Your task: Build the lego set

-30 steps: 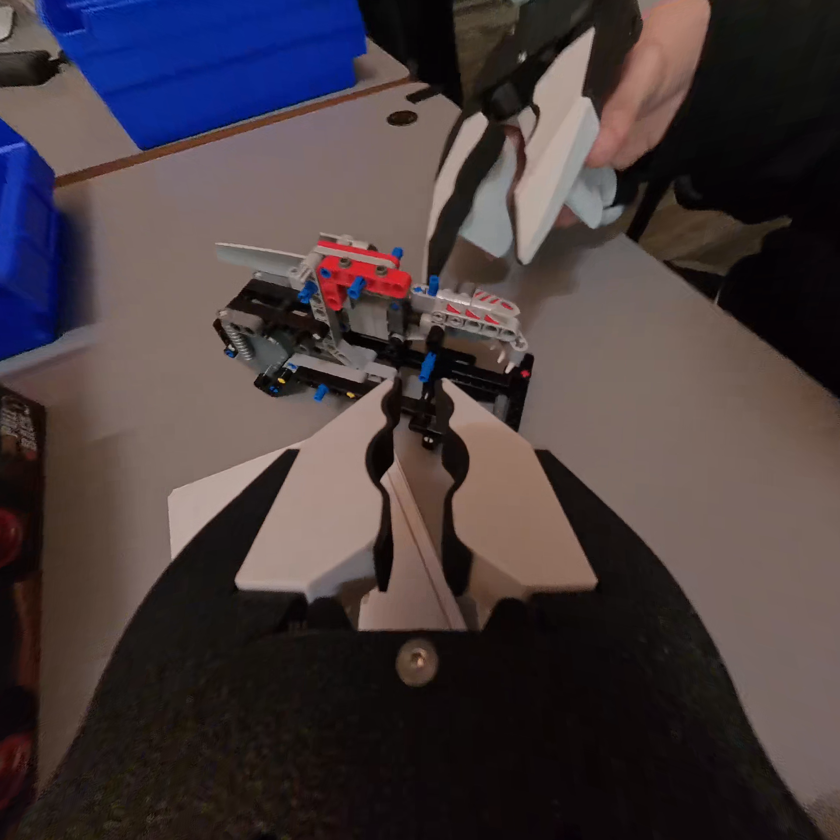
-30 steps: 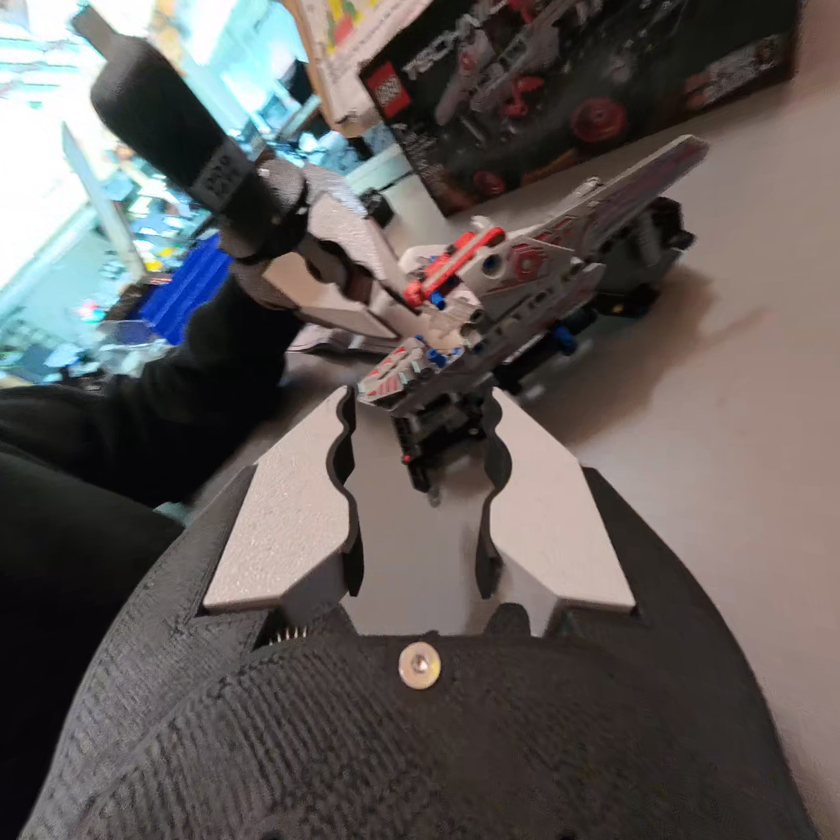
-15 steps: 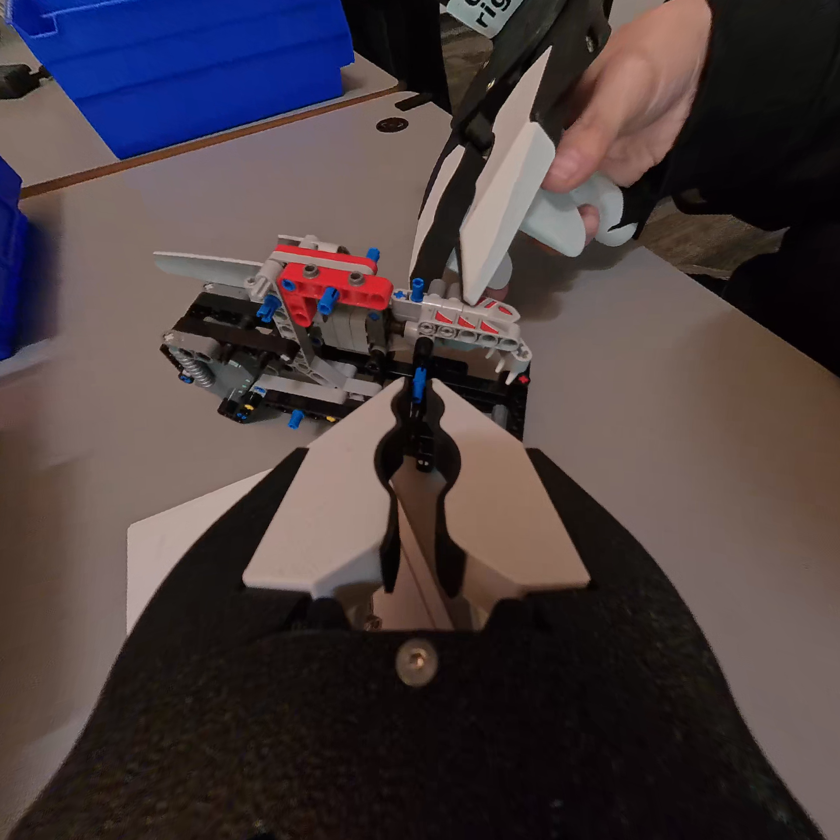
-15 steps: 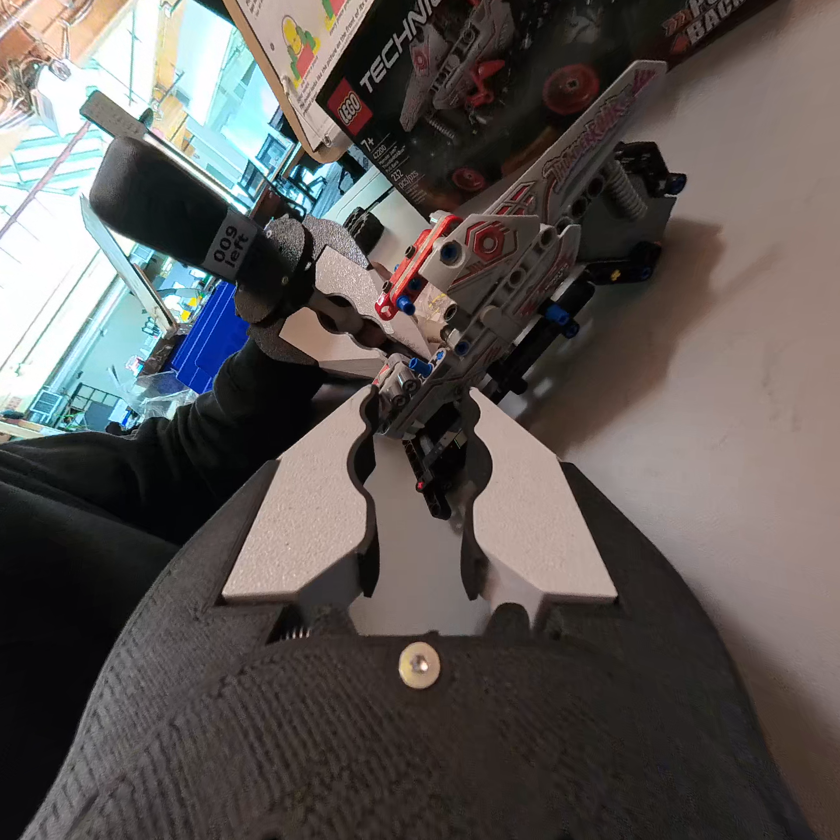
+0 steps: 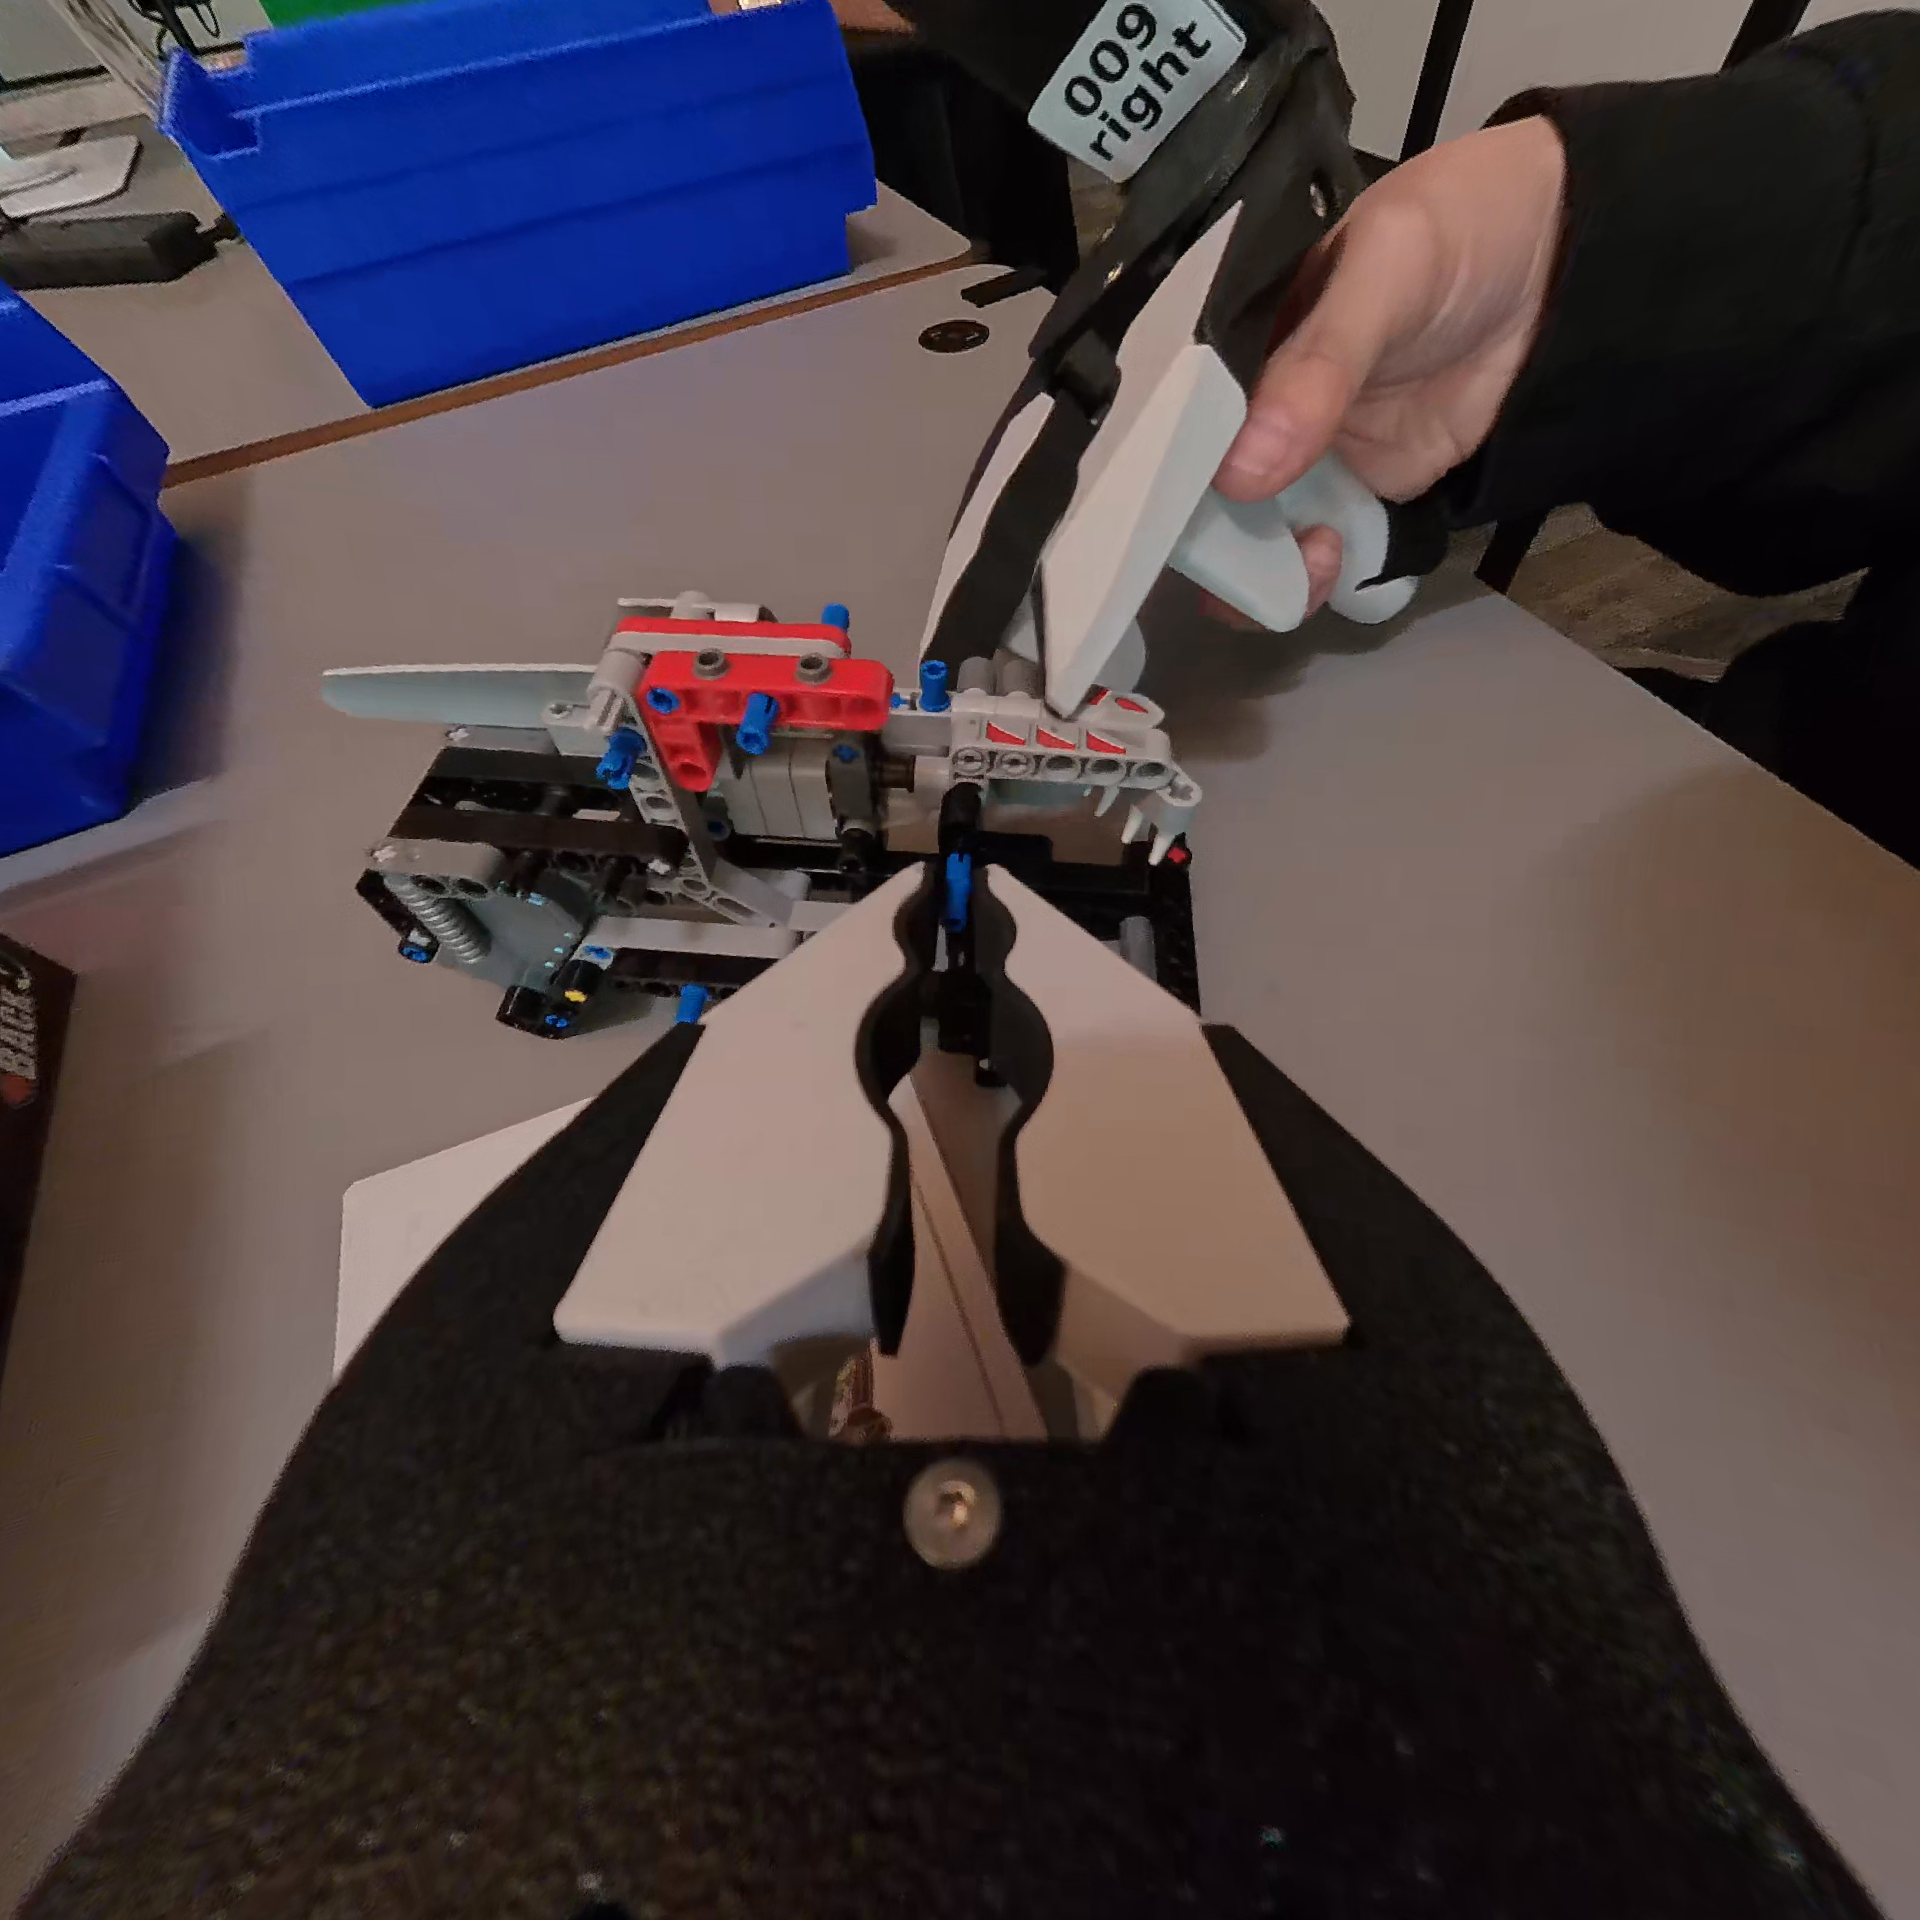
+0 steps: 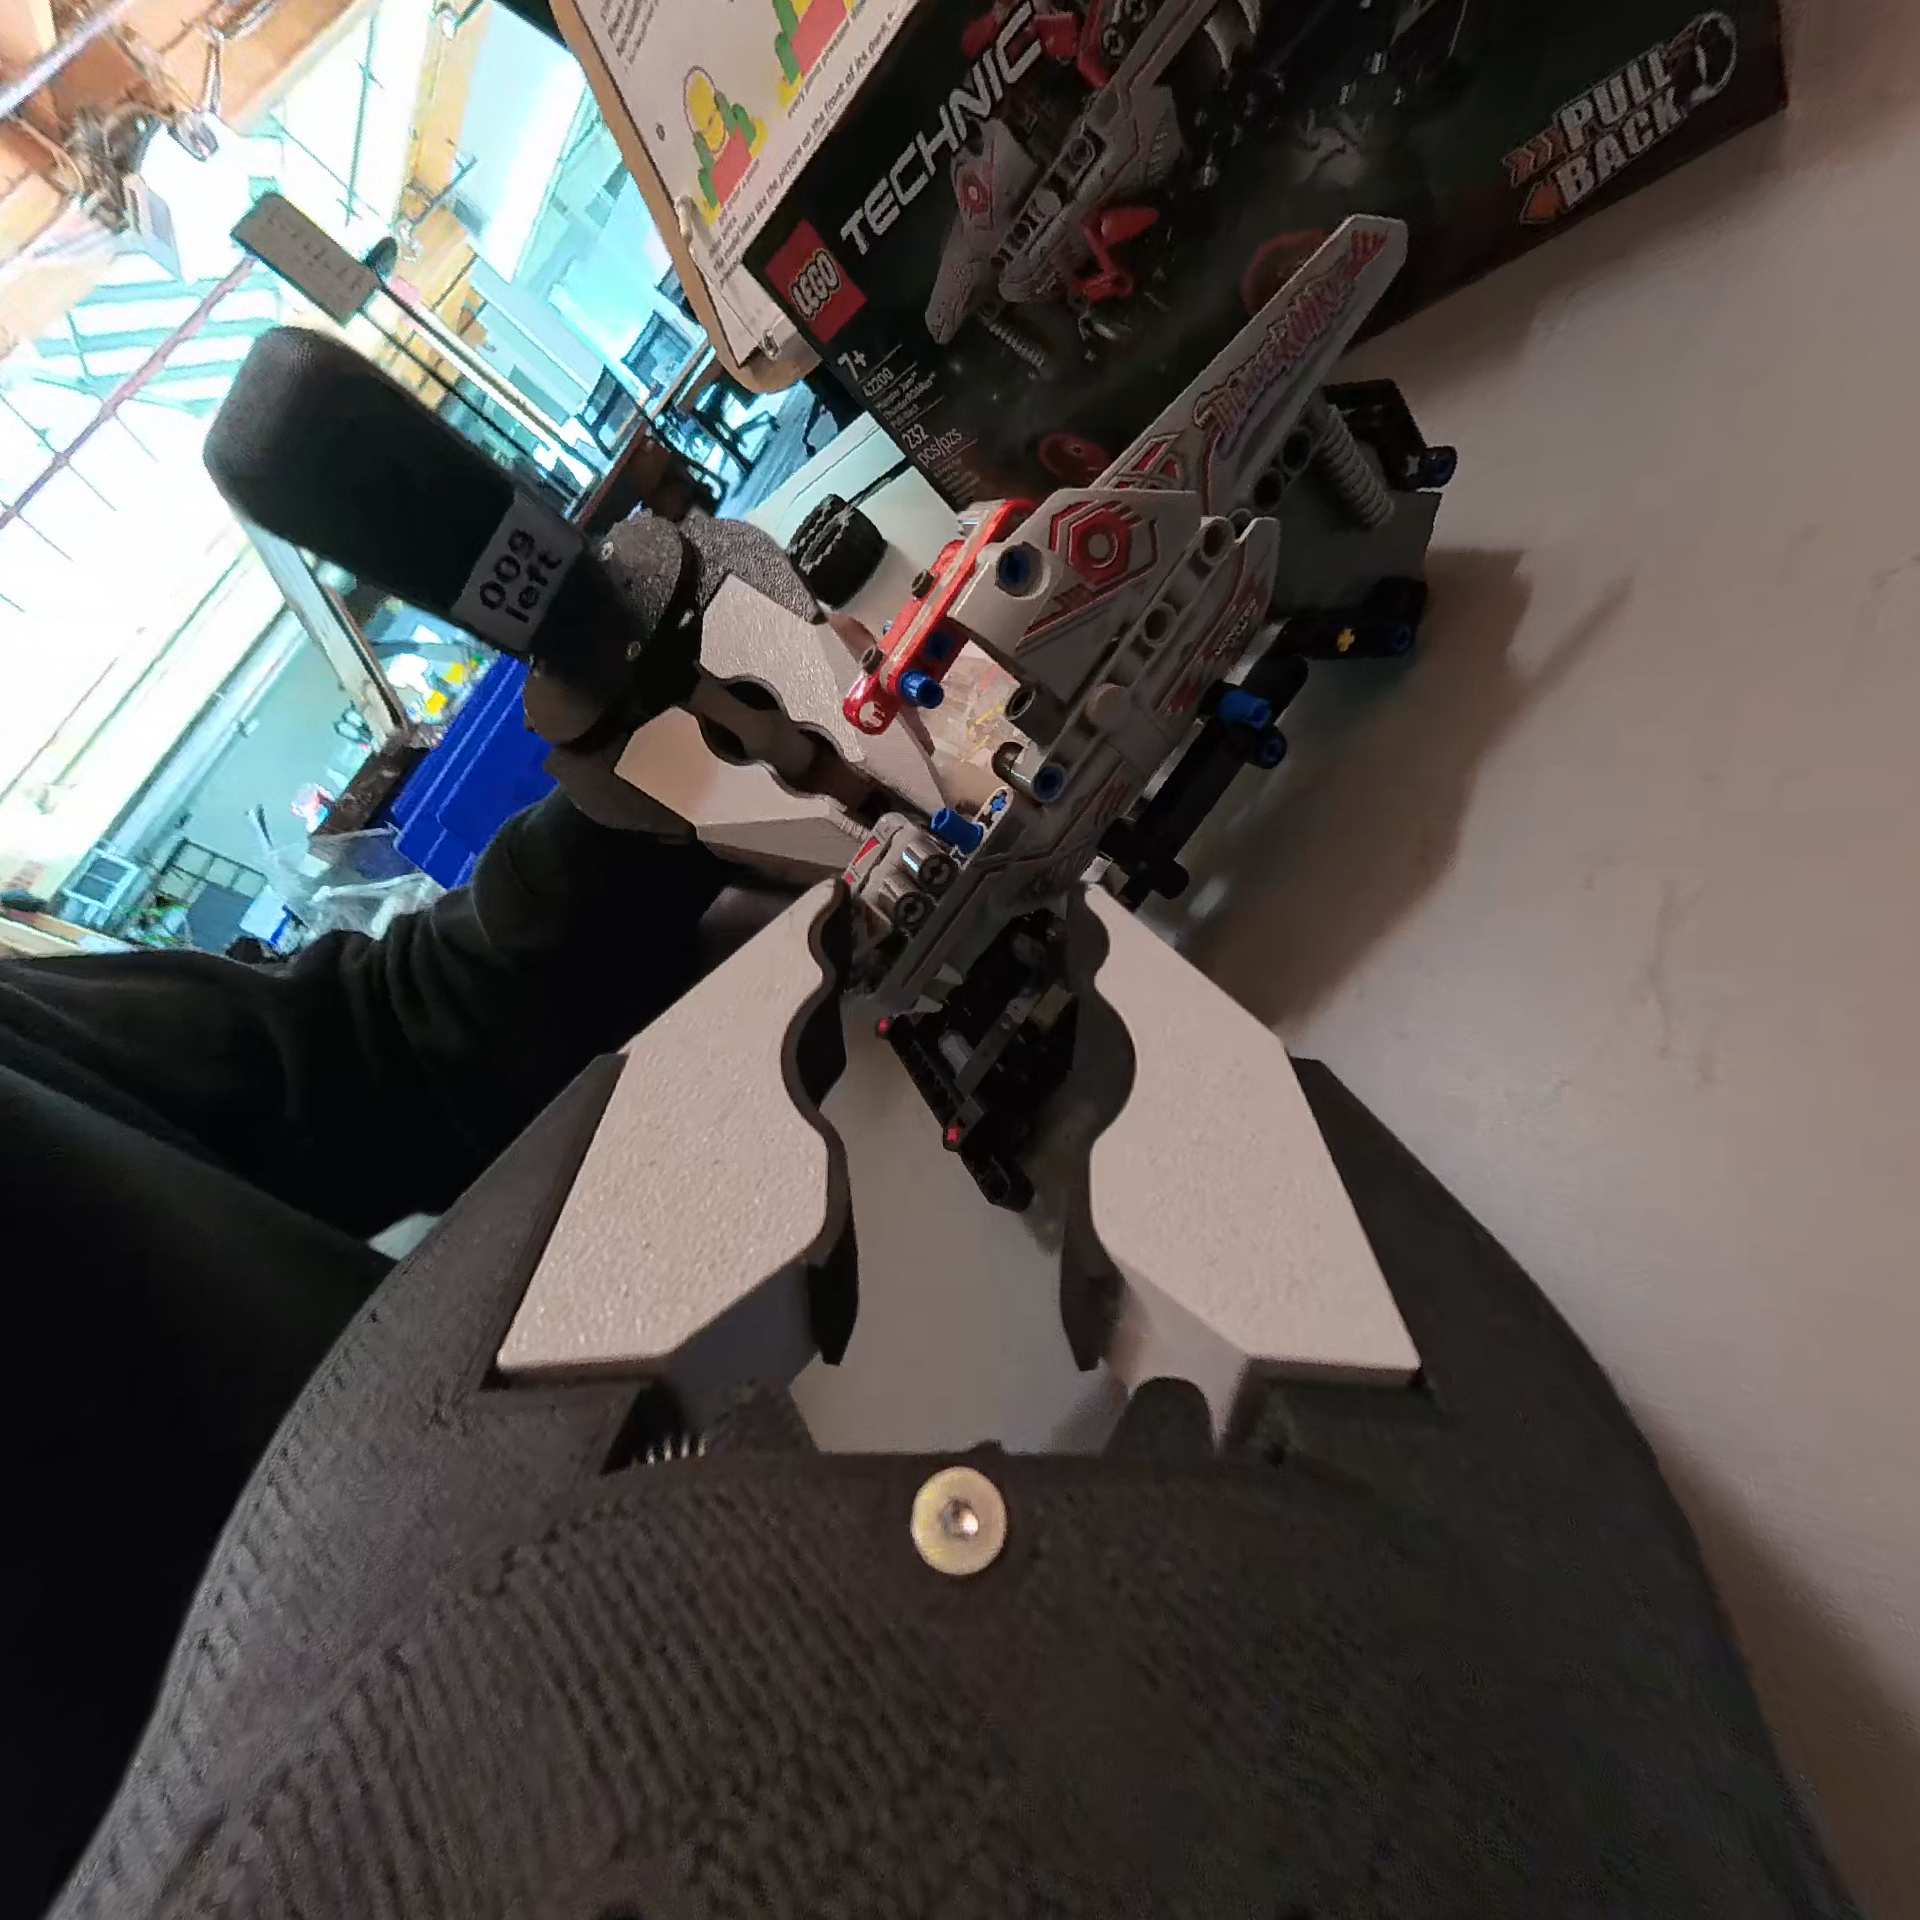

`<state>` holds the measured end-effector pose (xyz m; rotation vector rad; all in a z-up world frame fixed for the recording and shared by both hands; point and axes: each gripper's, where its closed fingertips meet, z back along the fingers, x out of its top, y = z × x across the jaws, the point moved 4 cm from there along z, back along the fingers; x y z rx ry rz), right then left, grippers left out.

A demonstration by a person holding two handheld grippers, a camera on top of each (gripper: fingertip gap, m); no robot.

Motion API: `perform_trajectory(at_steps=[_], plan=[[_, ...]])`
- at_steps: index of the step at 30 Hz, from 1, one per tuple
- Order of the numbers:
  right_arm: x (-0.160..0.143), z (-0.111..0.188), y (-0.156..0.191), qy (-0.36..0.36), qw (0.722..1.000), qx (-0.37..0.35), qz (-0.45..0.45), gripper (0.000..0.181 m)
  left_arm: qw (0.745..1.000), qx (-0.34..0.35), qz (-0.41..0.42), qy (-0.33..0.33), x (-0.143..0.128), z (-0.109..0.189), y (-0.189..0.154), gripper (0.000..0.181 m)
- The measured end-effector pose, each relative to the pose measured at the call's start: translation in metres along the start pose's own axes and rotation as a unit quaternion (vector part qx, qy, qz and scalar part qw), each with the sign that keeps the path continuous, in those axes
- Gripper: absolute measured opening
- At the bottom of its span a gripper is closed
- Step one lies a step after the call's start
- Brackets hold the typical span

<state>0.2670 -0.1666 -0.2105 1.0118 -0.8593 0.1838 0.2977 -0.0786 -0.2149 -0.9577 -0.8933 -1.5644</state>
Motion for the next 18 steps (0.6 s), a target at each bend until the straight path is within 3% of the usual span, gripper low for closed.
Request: perform_trajectory(at_steps=[6, 10, 14, 18], plan=[[0.000, 0.017, 0.005, 0.034, 0.989, 0.004, 0.142, 0.037, 1.000, -0.009, -0.001, 0.000, 0.000, 0.002, -0.002, 0.003], [0.008, 0.026, -0.004, 0.023, 0.937, -0.065, 0.343, 0.028, 1.000, -0.011, 0.002, 0.002, -0.002, 0.004, 0.000, 0.004], [0.001, 0.015, 0.002, 0.046, 0.926, -0.004, 0.374, 0.021, 1.000, -0.009, 0.004, 0.003, -0.003, 0.006, 0.002, 0.002], [0.003, 0.010, 0.008, 0.025, 0.902, 0.014, 0.431, 0.011, 1.000, -0.006, -0.002, 0.004, -0.003, 0.005, 0.001, 0.002]])
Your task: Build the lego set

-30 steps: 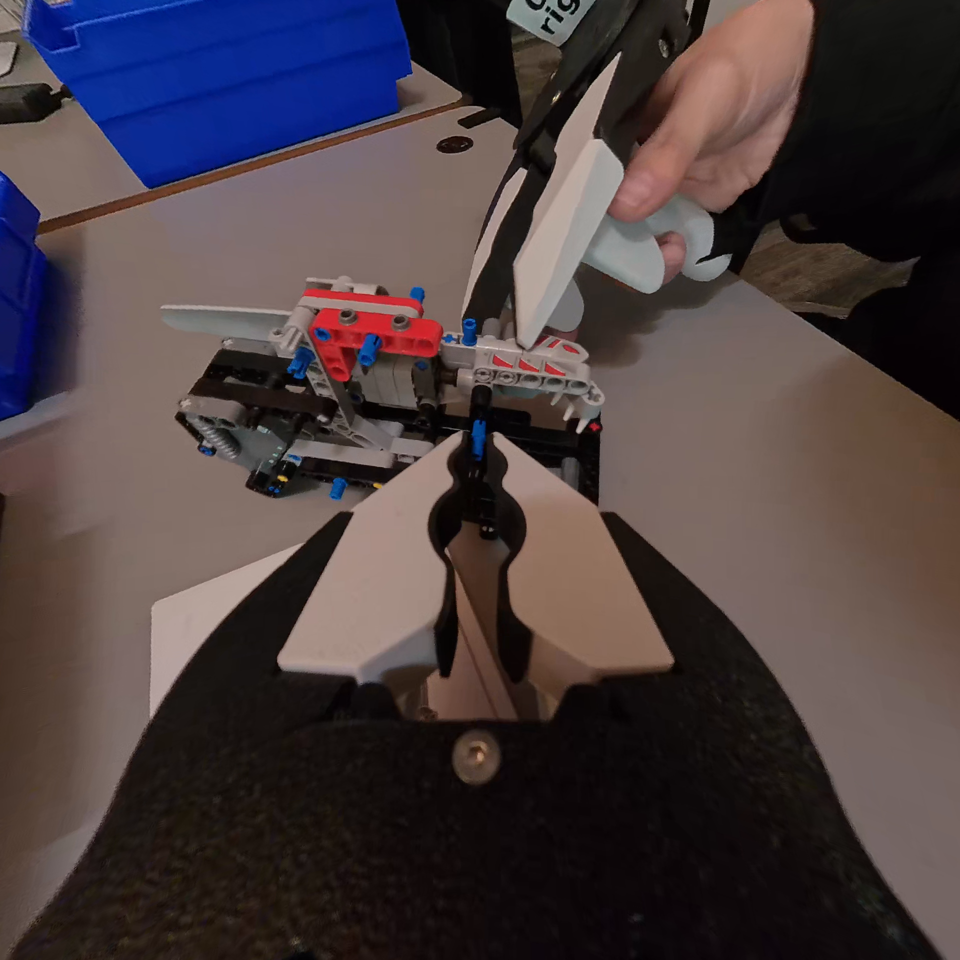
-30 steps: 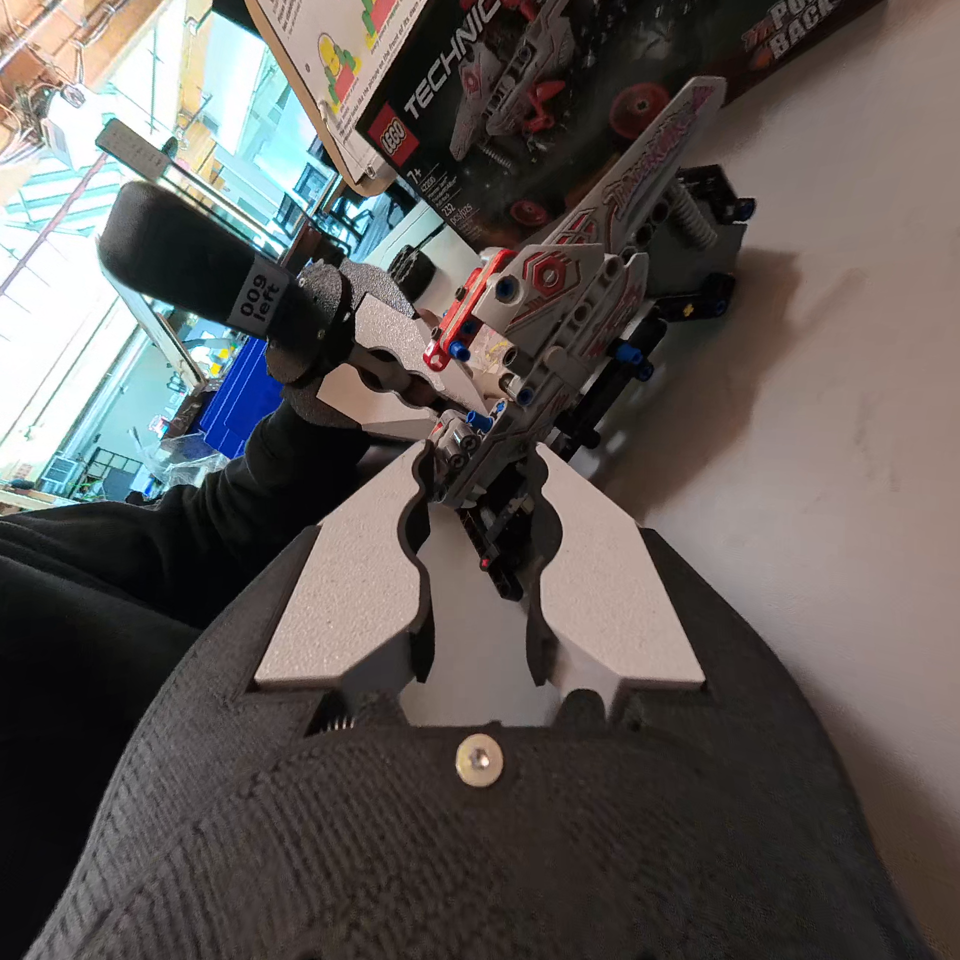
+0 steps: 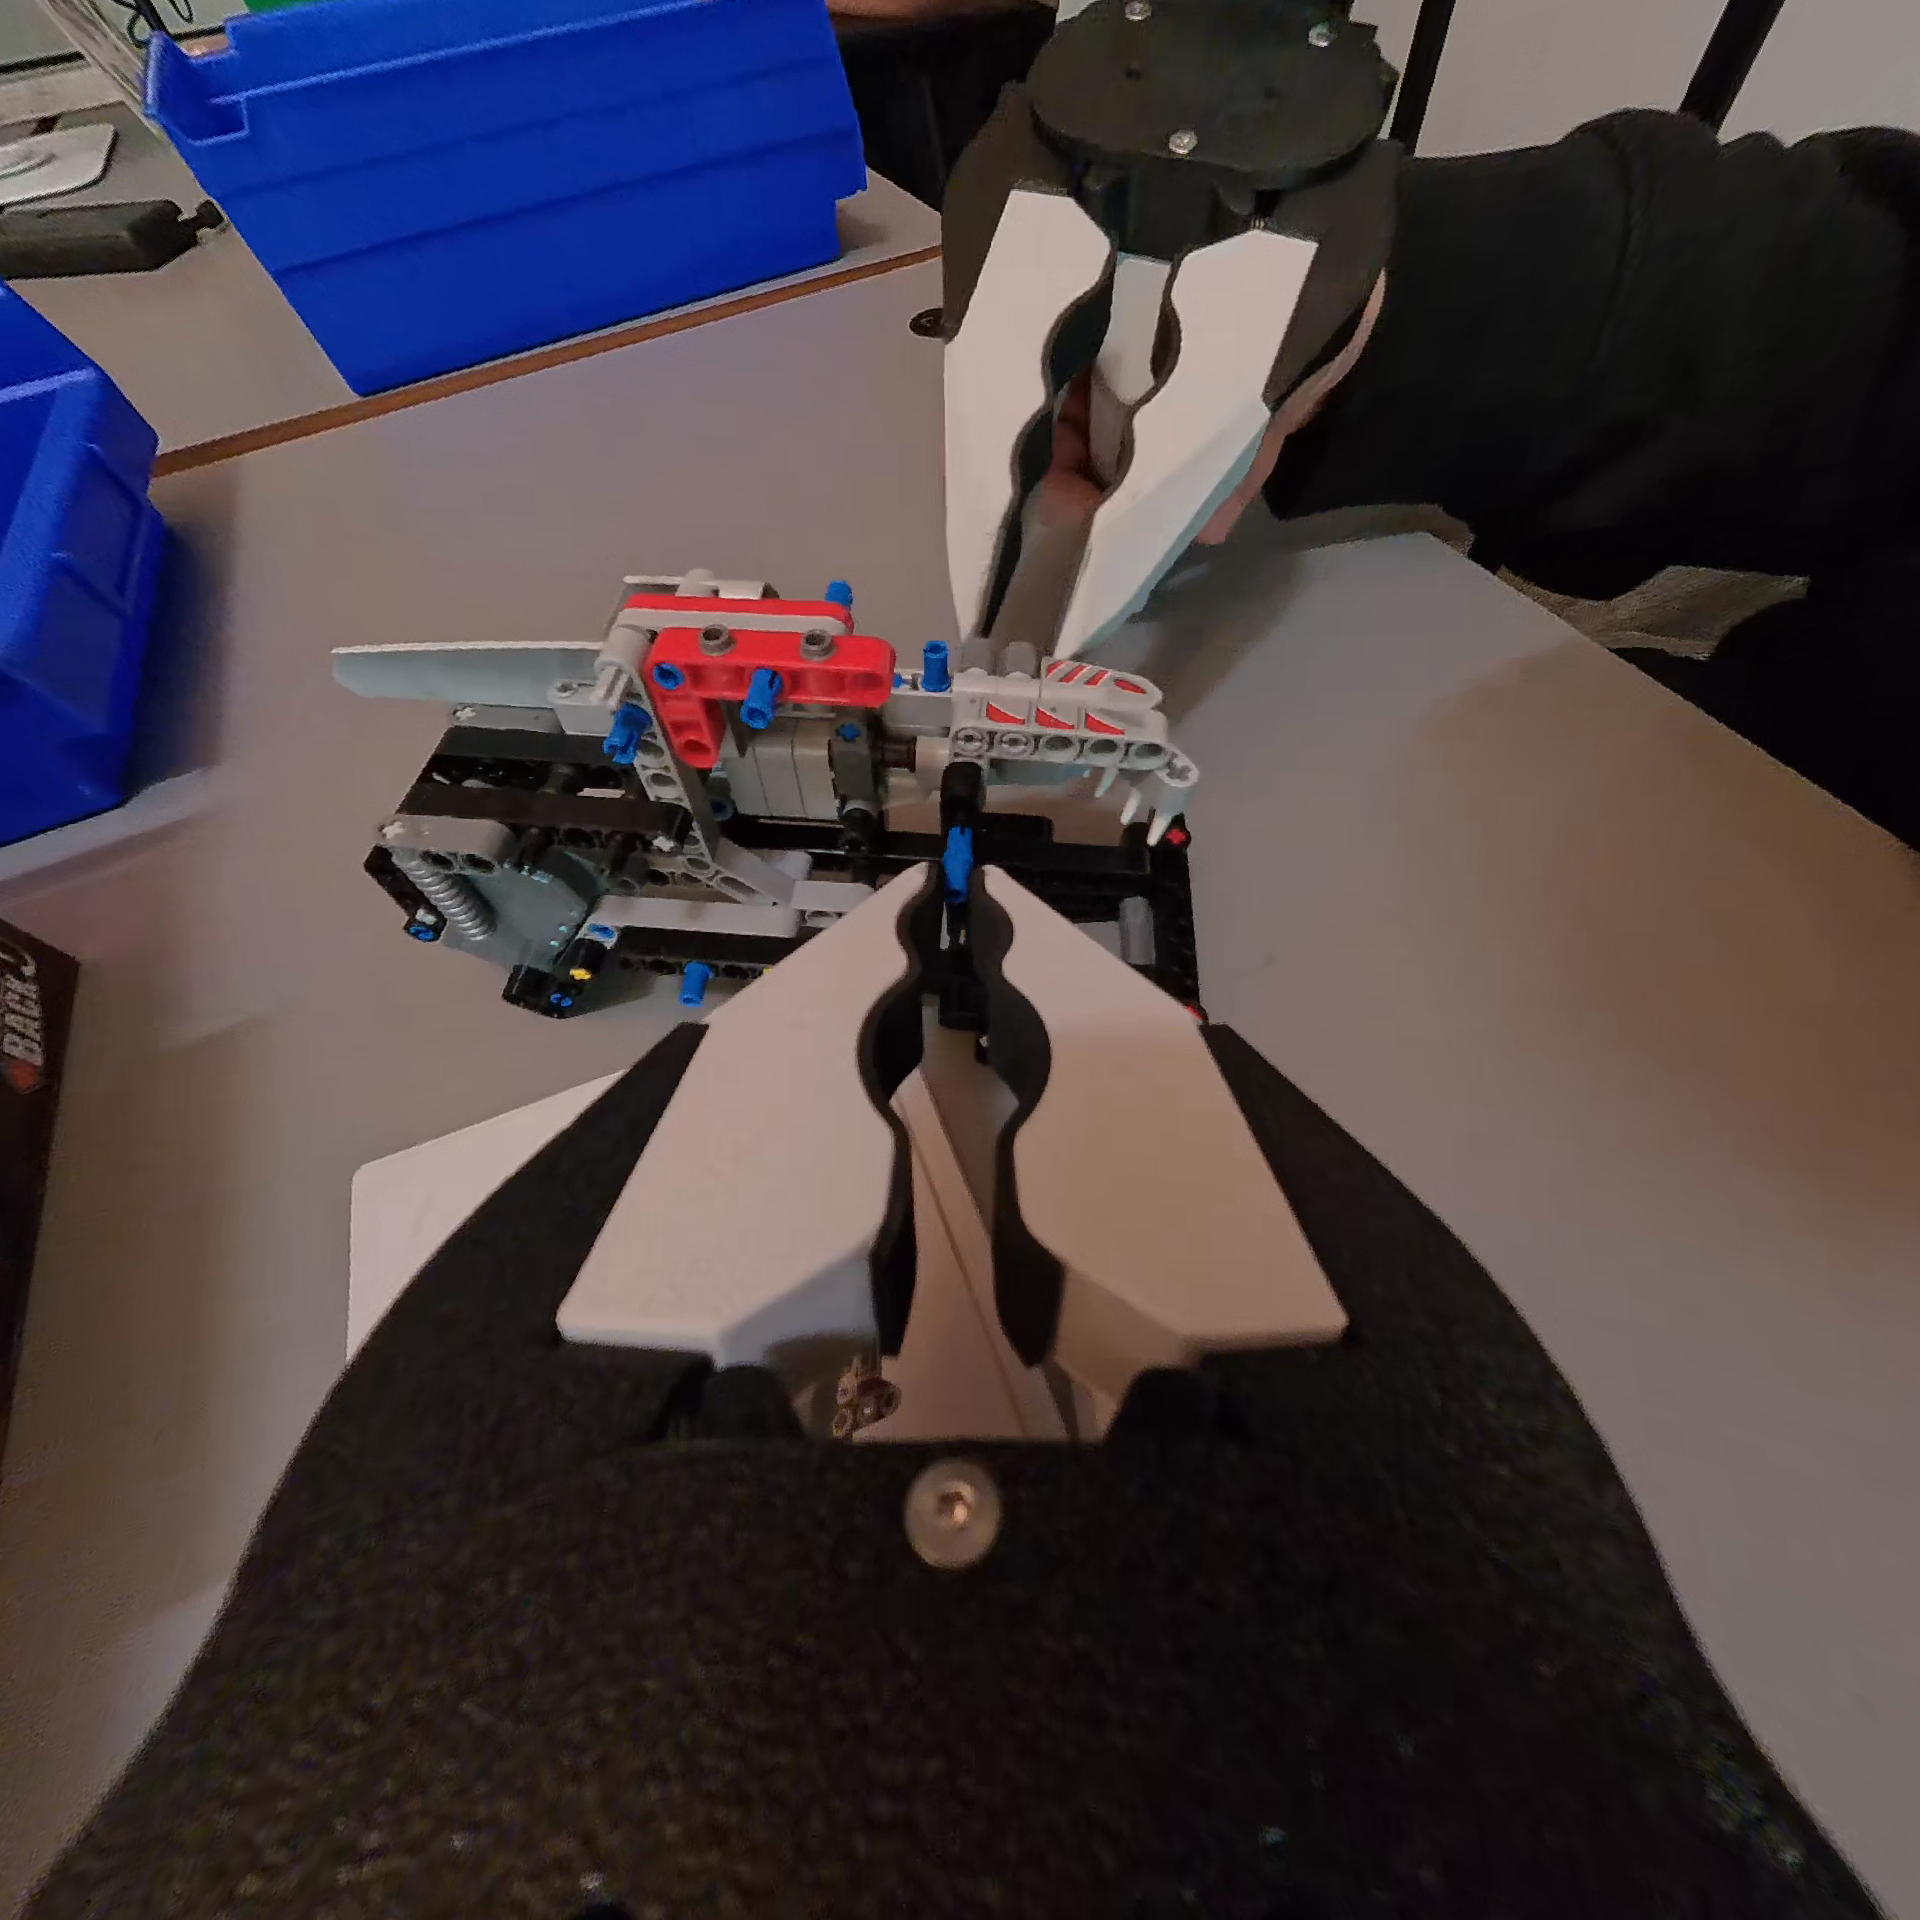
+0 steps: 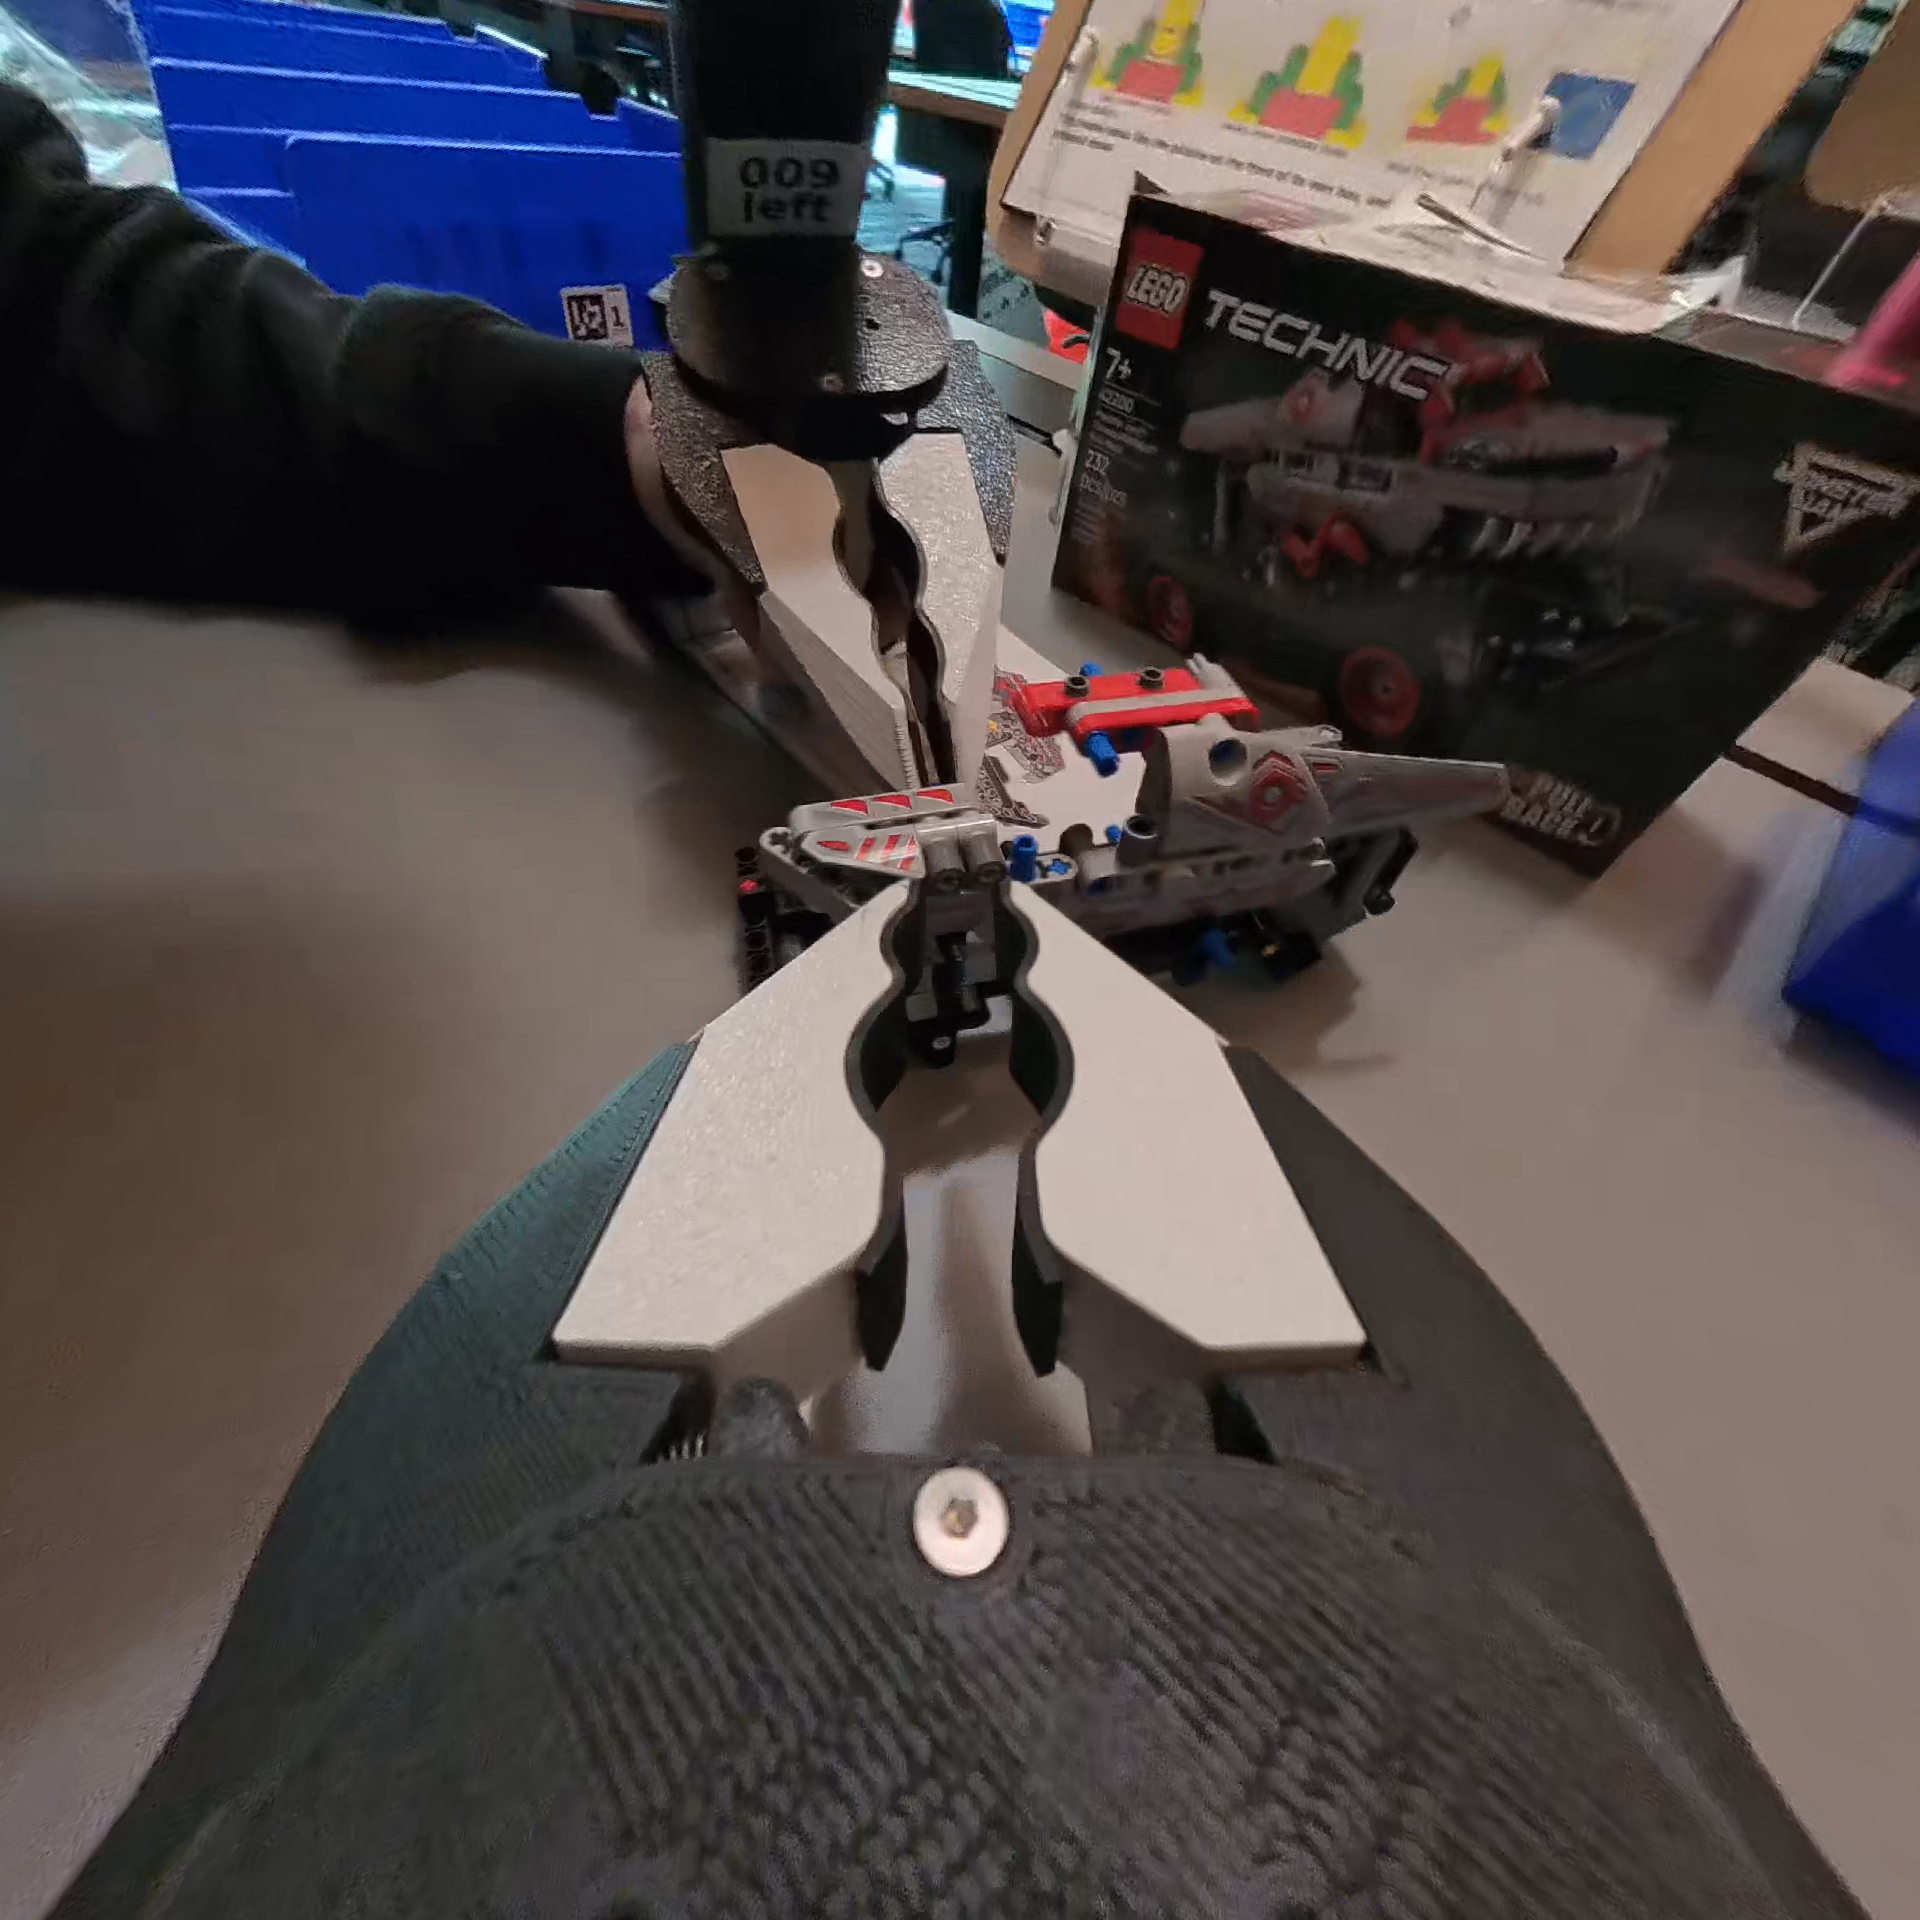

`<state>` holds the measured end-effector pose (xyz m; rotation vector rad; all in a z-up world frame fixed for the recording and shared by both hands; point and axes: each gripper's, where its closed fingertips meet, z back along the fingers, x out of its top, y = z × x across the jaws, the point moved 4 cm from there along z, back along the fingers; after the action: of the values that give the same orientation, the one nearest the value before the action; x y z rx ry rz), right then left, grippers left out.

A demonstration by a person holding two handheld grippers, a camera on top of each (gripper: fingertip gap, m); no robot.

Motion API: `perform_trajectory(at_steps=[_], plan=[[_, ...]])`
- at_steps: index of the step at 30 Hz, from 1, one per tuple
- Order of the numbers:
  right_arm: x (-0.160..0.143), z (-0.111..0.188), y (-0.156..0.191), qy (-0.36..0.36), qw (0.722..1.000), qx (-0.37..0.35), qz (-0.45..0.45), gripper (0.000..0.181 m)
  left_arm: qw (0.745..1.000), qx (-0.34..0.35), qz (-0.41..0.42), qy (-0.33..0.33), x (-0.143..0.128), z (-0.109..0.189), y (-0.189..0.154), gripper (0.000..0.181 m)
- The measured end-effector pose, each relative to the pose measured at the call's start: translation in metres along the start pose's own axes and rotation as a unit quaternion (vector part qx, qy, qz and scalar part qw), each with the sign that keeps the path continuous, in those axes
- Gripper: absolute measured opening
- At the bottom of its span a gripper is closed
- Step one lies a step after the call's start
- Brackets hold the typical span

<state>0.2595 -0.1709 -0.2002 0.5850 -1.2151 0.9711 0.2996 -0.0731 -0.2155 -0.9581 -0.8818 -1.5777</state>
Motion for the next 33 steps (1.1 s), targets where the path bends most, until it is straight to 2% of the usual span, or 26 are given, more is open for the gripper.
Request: perform_trajectory(at_steps=[2, 5, 6, 8, 9, 14, 16, 22, 29, 31, 33], plan=[[0.000, 0.000, -0.003, 0.000, 1.000, -0.009, -0.005, 0.016, 1.000, 0.001, 0.002, -0.002, 0.000, 0.000, 0.001, 0.001], [-0.001, -0.001, 0.001, 0.007, 1.000, -0.002, -0.004, 0.008, 1.000, -0.001, 0.001, -0.002, 0.000, 0.000, 0.000, 0.001], [-0.003, 0.000, 0.001, 0.018, 1.000, -0.004, -0.018, 0.012, 1.000, -0.001, 0.000, -0.002, 0.000, 0.000, 0.000, 0.001], [-0.008, 0.003, -0.002, 0.049, 0.996, -0.013, -0.076, 0.031, 1.000, -0.001, -0.002, -0.002, 0.000, 0.000, 0.000, 0.001], [-0.009, 0.003, 0.000, 0.058, 0.993, -0.008, -0.101, 0.034, 1.000, -0.001, -0.002, -0.002, 0.000, 0.000, 0.000, 0.001], [-0.013, 0.000, 0.007, 0.101, 0.981, 0.002, -0.168, 0.022, 1.000, -0.001, -0.001, -0.002, 0.000, 0.000, 0.000, 0.001], [-0.016, -0.001, 0.000, 0.096, 0.981, -0.009, -0.165, 0.000, 1.000, 0.000, -0.003, -0.002, 0.000, 0.000, 0.000, 0.001], [-0.013, -0.008, -0.004, 0.055, 0.979, 0.026, -0.194, 0.000, 1.000, 0.006, -0.011, -0.002, 0.000, -0.002, 0.000, 0.001], [-0.023, -0.020, -0.002, 0.116, 0.981, 0.014, -0.154, 0.000, 1.000, 0.011, -0.015, -0.001, 0.001, -0.004, 0.001, 0.002], [-0.028, -0.013, -0.014, 0.120, 0.977, -0.023, -0.174, 0.011, 1.000, 0.011, -0.017, -0.001, 0.001, -0.004, 0.000, 0.002], [-0.023, -0.002, -0.016, 0.088, 0.976, -0.020, -0.201, 0.019, 1.000, 0.012, -0.017, -0.001, 0.001, -0.004, 0.000, 0.002]])
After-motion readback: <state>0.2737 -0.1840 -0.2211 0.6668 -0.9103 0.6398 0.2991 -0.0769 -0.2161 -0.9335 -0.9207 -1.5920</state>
